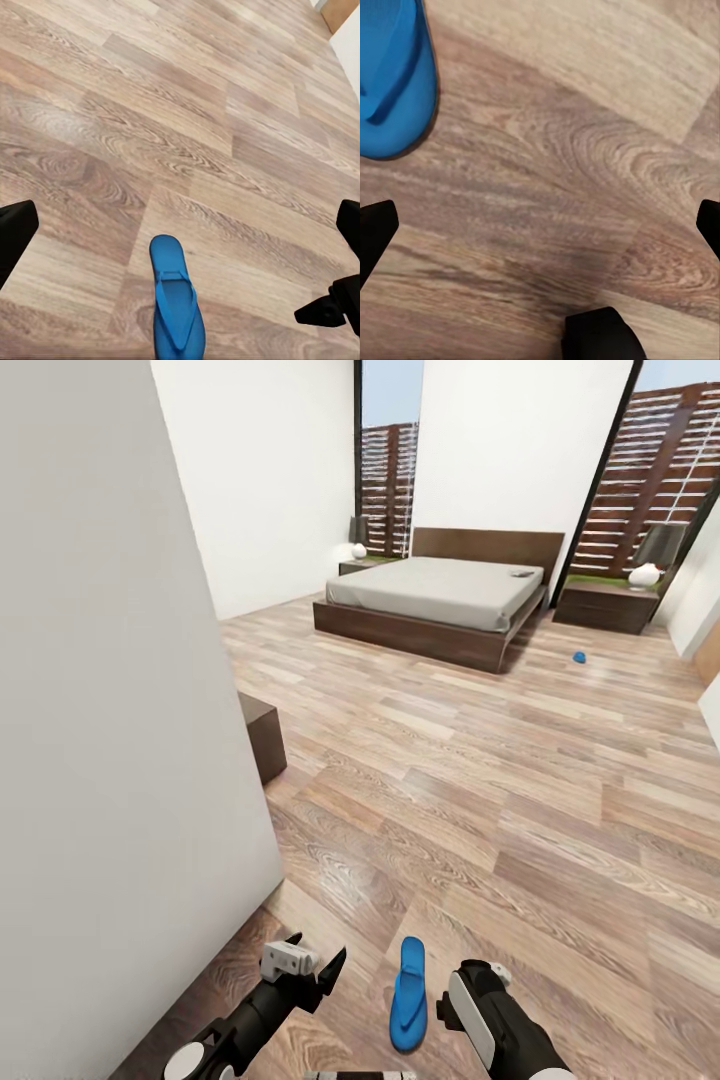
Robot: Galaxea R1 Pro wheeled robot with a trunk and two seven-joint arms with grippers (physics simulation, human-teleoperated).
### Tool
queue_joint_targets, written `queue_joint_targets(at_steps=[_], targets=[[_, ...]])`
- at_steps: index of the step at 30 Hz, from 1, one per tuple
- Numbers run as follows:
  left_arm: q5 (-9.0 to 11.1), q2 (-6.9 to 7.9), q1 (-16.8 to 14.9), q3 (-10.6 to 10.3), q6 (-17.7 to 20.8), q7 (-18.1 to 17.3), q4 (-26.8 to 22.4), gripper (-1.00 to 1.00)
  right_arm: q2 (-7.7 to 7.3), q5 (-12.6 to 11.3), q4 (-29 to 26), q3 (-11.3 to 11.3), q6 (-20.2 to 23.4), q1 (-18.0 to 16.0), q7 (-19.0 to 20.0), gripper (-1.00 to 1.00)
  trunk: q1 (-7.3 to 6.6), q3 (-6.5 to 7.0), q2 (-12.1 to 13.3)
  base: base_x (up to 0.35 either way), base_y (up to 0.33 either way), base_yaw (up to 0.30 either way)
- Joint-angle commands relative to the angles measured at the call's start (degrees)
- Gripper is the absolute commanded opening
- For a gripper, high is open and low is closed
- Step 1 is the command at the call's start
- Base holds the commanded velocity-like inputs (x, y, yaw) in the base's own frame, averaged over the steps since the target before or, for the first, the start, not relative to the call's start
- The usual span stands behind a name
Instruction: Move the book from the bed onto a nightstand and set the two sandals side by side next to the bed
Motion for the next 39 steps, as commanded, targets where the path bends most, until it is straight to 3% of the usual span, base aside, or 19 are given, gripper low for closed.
queue_joint_targets(at_steps=[1, 30, 36, 39], targets=[[0.45, -0.02, -0.03, 0.06, 0.53, -0.24, -0.07, 1.0, -0.03, -0.59, -0.06, 0.21, 0.13, -0.02, -0.55, 1.0, 0.01, -0.28, -0.04, 0.0, 0.0, 0.0], [0.44, -0.02, -0.02, 0.11, 0.47, -0.27, -0.11, 1.0, -0.03, -0.59, -0.06, 0.21, 0.13, -0.02, -0.55, 1.0, 0.76, -6.7, -0.42, 0.0, 0.0, 0.0], [0.47, 0.01, -0.02, 0.82, 0.43, -0.29, -0.36, 1.0, -0.03, -0.59, -0.06, 0.21, 0.13, -0.02, -0.55, 1.0, 0.76, -6.7, -0.42, 0.0, 0.0, 0.0], [0.5, 0.01, -0.02, 2.4, 0.38, -0.31, -0.54, 1.0, -0.03, -0.59, -0.06, 0.21, 0.13, -0.02, -0.55, 1.0, 0.76, -6.7, -0.42, 0.0, 0.0, 0.0]])
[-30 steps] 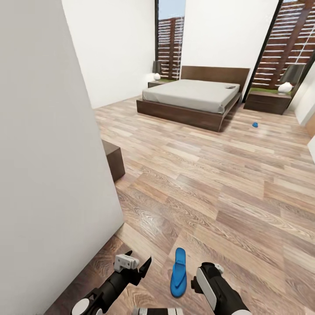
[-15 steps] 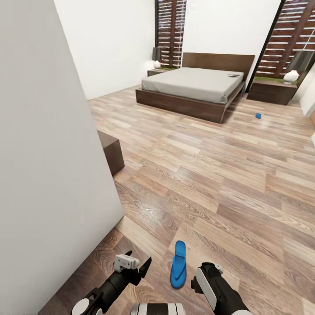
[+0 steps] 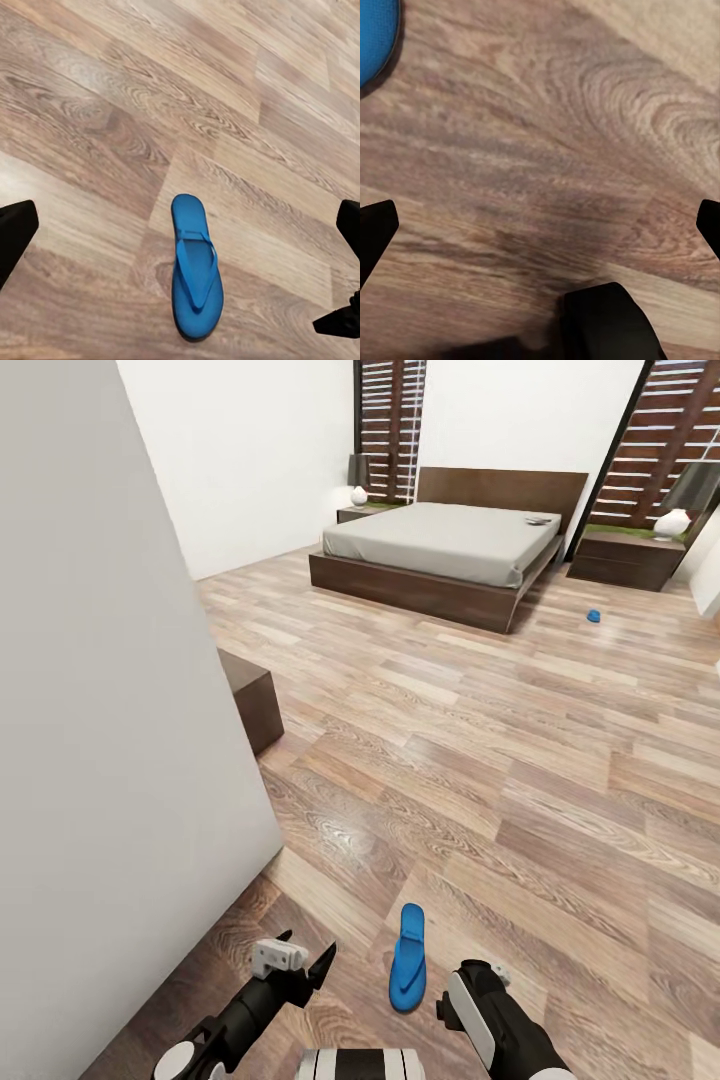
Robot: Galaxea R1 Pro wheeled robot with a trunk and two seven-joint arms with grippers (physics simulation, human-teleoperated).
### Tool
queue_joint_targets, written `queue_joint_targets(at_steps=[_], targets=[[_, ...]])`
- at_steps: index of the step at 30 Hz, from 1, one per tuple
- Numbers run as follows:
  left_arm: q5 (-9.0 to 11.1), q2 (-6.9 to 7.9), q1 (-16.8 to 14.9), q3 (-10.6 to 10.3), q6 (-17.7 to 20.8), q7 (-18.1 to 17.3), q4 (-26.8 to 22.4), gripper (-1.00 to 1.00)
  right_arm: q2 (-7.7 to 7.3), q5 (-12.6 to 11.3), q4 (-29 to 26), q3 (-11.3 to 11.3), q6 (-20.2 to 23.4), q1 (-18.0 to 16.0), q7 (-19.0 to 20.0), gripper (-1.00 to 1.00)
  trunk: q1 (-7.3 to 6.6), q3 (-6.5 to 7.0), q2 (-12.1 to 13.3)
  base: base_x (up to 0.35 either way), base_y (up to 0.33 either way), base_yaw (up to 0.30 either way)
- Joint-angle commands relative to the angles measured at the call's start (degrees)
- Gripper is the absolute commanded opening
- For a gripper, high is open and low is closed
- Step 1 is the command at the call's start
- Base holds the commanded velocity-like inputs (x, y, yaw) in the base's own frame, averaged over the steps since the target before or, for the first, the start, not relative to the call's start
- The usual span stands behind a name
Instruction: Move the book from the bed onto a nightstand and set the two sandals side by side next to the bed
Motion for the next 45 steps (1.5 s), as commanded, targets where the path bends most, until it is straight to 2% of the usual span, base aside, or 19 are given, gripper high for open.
queue_joint_targets(at_steps=[1, 3, 4, 5, 6, 9, 12, 16, 21, 45], targets=[[0.46, -0.02, -0.01, 0.62, 0.52, -0.23, -0.24, 1.0, -0.03, -0.6, -0.06, 0.21, 0.13, -0.02, -0.55, 1.0, -0.01, -0.04, -0.02, 0.0, 0.0, 0.0], [0.49, -0.02, -0.01, 1.86, 0.53, -0.3, -0.87, 1.0, -0.03, -0.6, -0.06, 0.21, 0.13, -0.02, -0.55, 1.0, -0.01, -0.04, -0.02, 0.0, 0.0, 0.0], [0.65, 0.0, -0.01, 3.2, 0.55, -0.36, -1.79, 1.0, -0.03, -0.6, -0.06, 0.21, 0.13, -0.02, -0.55, 1.0, -0.01, -0.04, -0.02, 0.0, 0.0, 0.0], [0.65, 0.0, -0.01, 3.2, 0.55, -0.36, -1.79, 1.0, -0.03, -0.6, -0.06, 0.21, 0.13, -0.02, -0.55, 1.0, -0.01, -0.04, -0.02, 0.0, 0.0, 0.0], [1.23, 0.01, -0.01, 4.5, 0.56, -0.41, -2.75, 1.0, -0.03, -0.6, -0.06, 0.21, 0.13, -0.02, -0.55, 1.0, -0.01, -0.04, -0.02, 0.0, 0.0, 0.0], [2.8, 0.02, -0.01, 5.99, 0.57, -0.47, -3.8, 1.0, -0.03, -0.6, -0.06, 0.21, 0.13, -0.02, -0.55, 1.0, -0.01, -0.04, -0.02, 0.0, 0.0, 0.0], [5.82, 0.44, -0.01, 7.15, 0.58, -0.53, -4.53, 1.0, -0.03, -0.6, -0.06, 0.21, 0.13, -0.02, -0.55, 1.0, -0.01, -0.04, -0.02, 0.0, 0.0, 0.0], [7.21, 1.27, -0.01, 7.56, 0.58, -0.55, -4.8, 1.0, -0.03, -0.6, -0.06, 0.21, 0.13, -0.02, -0.55, 1.0, -0.01, -0.04, -0.02, 0.0, 0.0, 0.0], [7.57, 1.52, -0.01, 7.6, 0.58, -0.55, -4.85, 1.0, -0.03, -0.6, -0.06, 0.21, 0.13, -0.02, -0.55, 1.0, -0.01, -0.04, -0.02, 0.0, 0.0, 0.0], [7.63, 1.52, -0.01, 7.05, 0.42, -0.41, -4.58, 1.0, -0.03, -0.6, -0.06, 0.21, 0.13, -0.02, -0.55, 1.0, -0.01, -0.04, -0.02, 0.082, 0.0, 0.0]])
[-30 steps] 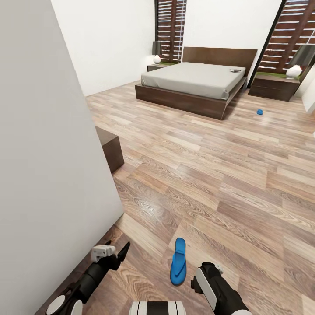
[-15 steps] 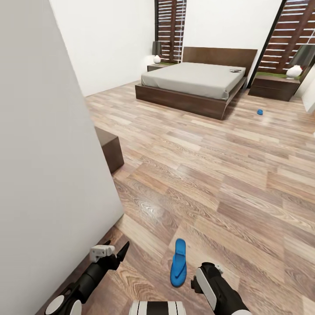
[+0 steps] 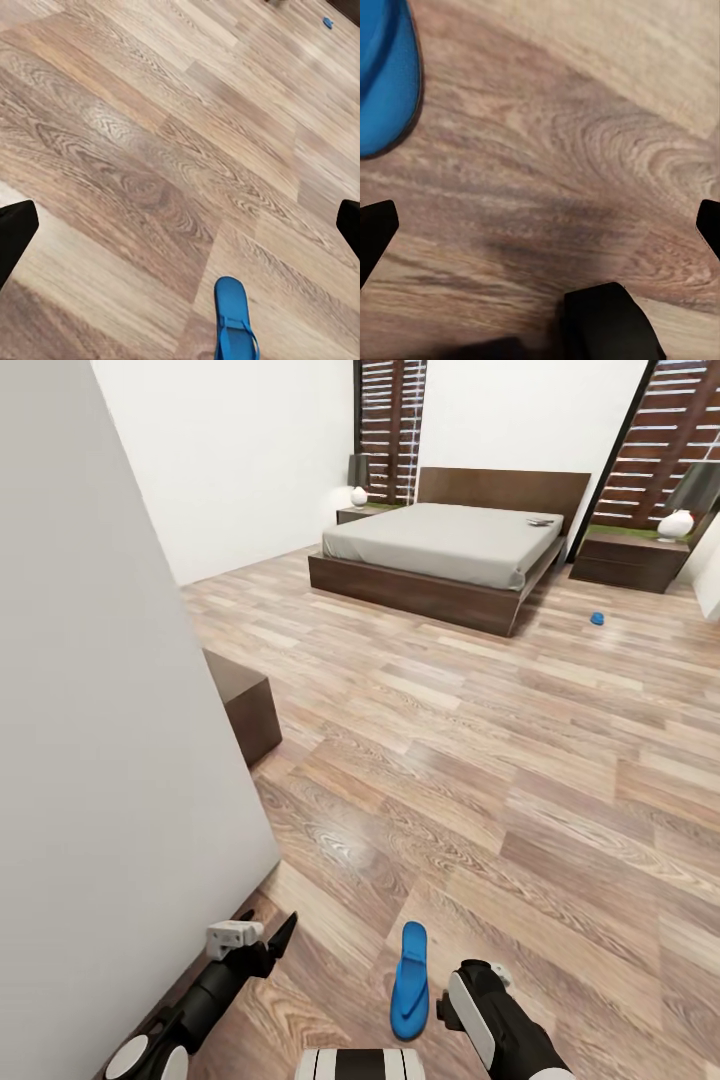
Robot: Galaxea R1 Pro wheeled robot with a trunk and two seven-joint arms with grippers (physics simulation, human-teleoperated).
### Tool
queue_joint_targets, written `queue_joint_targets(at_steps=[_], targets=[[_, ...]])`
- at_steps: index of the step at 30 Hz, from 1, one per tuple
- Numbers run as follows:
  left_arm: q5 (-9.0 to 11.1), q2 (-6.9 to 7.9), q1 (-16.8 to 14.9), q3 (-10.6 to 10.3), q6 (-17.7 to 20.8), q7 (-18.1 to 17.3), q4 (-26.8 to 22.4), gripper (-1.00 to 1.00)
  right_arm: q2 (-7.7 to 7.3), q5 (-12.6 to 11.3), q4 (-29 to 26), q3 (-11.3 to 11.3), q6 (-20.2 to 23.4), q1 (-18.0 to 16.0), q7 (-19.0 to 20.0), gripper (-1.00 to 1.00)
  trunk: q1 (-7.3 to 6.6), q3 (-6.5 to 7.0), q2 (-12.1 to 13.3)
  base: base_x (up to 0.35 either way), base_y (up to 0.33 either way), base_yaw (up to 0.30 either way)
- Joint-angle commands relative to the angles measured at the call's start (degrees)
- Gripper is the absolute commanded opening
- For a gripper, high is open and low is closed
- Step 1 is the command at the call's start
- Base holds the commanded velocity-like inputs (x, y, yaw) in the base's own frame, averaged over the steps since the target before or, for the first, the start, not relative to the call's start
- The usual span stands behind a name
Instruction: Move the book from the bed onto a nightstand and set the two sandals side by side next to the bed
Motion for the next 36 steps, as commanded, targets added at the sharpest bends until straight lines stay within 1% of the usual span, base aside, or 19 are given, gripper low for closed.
queue_joint_targets(at_steps=[1, 6, 16, 24, 36], targets=[[0.58, -0.06, -0.02, 0.12, 0.61, -0.38, -0.02, 1.0, -0.03, -0.6, -0.06, 0.21, 0.13, -0.02, -0.55, 1.0, 0.01, -0.04, -0.02, 0.233, 0.0, 0.0], [0.52, -0.06, -0.02, 0.06, 0.61, -0.36, 0.0, 1.0, -0.03, -0.6, -0.06, 0.21, 0.13, -0.02, -0.55, 1.0, 0.01, -0.04, -0.02, 0.255, 0.0, 0.0], [0.5, -0.06, -0.02, -0.02, 0.5, -0.38, 0.0, 1.0, -0.03, -0.6, -0.06, 0.21, 0.13, -0.02, -0.55, 1.0, 0.01, -0.04, -0.02, 0.057, 0.0, 0.0], [0.5, -0.14, -0.02, -0.02, 0.52, -0.4, 0.06, 1.0, -0.03, -0.6, -0.06, 0.21, 0.13, -0.02, -0.55, 1.0, 0.01, -0.04, -0.02, 0.182, 0.0, 0.0], [0.5, -0.15, -0.02, -0.03, 0.5, -0.45, 0.09, 1.0, -0.03, -0.6, -0.06, 0.21, 0.13, -0.02, -0.55, 1.0, 0.01, -0.04, -0.02, 0.032, 0.0, 0.0]])
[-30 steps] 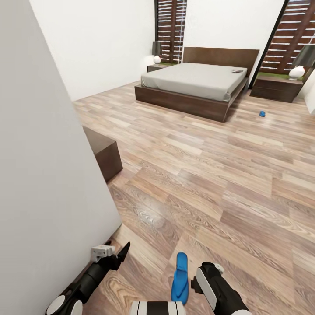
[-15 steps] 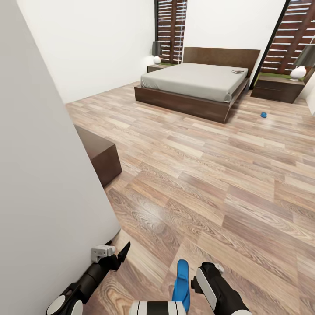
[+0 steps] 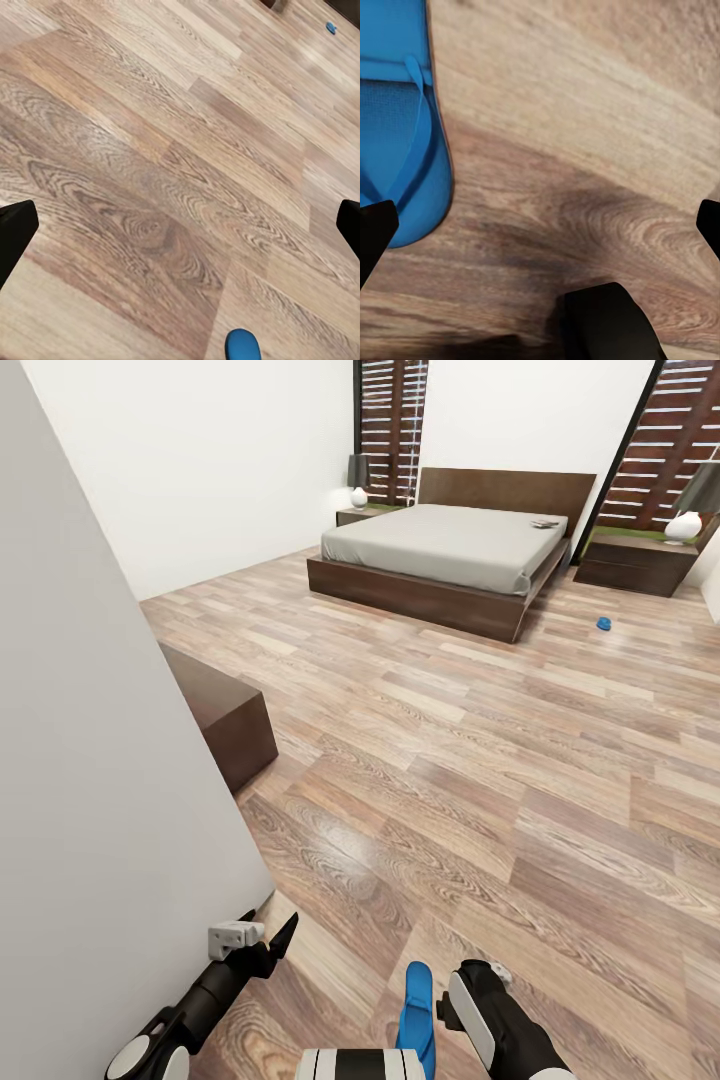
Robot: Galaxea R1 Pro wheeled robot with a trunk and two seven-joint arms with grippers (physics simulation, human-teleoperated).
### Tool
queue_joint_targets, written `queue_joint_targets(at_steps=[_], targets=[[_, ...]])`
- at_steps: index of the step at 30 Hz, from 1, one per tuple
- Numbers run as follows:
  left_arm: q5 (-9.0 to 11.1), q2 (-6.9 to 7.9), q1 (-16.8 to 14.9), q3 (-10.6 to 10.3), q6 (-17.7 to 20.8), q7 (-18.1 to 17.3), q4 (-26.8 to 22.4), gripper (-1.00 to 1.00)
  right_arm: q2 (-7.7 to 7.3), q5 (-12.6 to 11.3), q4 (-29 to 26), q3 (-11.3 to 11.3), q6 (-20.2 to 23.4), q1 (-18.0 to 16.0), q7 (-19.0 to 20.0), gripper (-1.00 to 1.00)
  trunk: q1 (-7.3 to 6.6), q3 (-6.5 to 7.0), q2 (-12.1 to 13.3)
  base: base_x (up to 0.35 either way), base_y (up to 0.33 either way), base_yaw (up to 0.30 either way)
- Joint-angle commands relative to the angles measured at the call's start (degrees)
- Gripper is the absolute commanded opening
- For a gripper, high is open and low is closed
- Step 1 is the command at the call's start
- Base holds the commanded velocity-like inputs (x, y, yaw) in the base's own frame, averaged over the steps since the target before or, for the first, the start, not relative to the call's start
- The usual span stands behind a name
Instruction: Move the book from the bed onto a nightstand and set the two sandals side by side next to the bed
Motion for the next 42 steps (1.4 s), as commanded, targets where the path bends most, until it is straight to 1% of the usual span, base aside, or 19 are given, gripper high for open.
queue_joint_targets(at_steps=[1, 12, 15, 17, 19, 21, 24, 26, 31, 42], targets=[[0.6, -0.06, -0.02, 0.16, 0.6, -0.39, -0.03, 1.0, -0.03, -0.6, -0.06, 0.21, 0.13, -0.02, -0.53, 1.0, -0.01, -0.04, -0.02, 0.003, 0.0, 0.0], [0.6, -0.06, -0.02, 0.16, 0.6, -0.39, 0.03, 1.0, 0.1, -0.6, -0.06, 0.33, 0.13, 0.01, -0.42, 1.0, -0.01, -0.04, -0.02, 0.001, 0.0, 0.0], [0.6, -0.06, -0.02, 0.16, 0.6, -0.39, 0.05, 1.0, 0.13, -0.63, -0.06, 1.39, 0.13, 0.05, -0.35, 1.0, -0.01, -0.04, -0.02, 0.0, 0.0, 0.0], [0.6, -0.06, -0.02, 0.16, 0.6, -0.39, 0.05, 1.0, 0.14, -0.68, -0.06, 3.81, 0.13, 0.06, -0.31, 1.0, -0.01, -0.04, -0.02, 0.0, 0.0, 0.0], [0.6, -0.06, -0.02, 0.16, 0.6, -0.39, 0.05, 1.0, 0.14, -0.98, -0.06, 5.53, 0.13, 0.06, -0.34, 1.0, -0.01, -0.04, -0.02, 0.0, 0.0, 0.0], [0.6, -0.06, -0.02, 0.16, 0.6, -0.39, 0.05, 1.0, 0.14, -1.5, -0.06, 6.24, 0.13, 0.07, -0.35, 1.0, -0.01, -0.04, -0.02, 0.0, 0.0, 0.0], [0.6, -0.06, -0.02, 0.16, 0.6, -0.39, 0.05, 1.0, 0.11, -3.2, -0.06, 7.03, 0.08, 0.07, -0.37, 1.0, -0.01, -0.04, -0.02, 0.0, 0.0, 0.0], [0.6, -0.06, -0.02, 0.16, 0.6, -0.39, 0.05, 1.0, 0.07, -5.26, -0.06, 7.44, 0.05, 0.07, -0.37, 1.0, -0.01, -0.04, -0.02, 0.0, 0.0, 0.0], [0.6, -0.06, -0.02, 0.16, 0.6, -0.39, 0.05, 1.0, 0.06, -5.89, -0.06, 7.56, 0.04, 0.07, -0.41, 1.0, -0.01, -0.04, -0.02, 0.0, 0.033, 0.0], [0.6, -0.06, -0.02, 0.16, 0.6, -0.39, 0.05, 1.0, 0.05, -6.05, -0.06, 7.6, 0.03, 0.07, -0.45, 1.0, -0.01, -0.04, -0.02, 0.0, 0.088, 0.0]])
